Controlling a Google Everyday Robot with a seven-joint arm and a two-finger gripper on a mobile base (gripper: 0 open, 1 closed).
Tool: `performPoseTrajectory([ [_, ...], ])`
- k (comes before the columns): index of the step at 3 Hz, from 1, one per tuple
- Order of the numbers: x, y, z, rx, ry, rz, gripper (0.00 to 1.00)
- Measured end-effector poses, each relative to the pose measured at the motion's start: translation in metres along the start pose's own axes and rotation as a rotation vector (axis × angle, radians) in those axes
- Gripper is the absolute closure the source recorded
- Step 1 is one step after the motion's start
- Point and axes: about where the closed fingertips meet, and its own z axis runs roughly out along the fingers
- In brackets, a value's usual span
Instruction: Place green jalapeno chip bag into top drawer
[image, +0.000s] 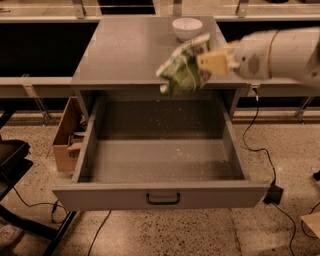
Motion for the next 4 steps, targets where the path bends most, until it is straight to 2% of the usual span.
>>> performPoseTrajectory([
  [1,0.129,-0.004,0.039,-0.063,0.1,0.125,1.0],
  [2,0.16,-0.003,0.05,-0.088,0.119,0.166,1.0],
  [3,0.16,-0.003,0.05,-0.088,0.119,0.166,0.81],
  [4,0.16,-0.003,0.05,-0.088,0.119,0.166,0.51],
])
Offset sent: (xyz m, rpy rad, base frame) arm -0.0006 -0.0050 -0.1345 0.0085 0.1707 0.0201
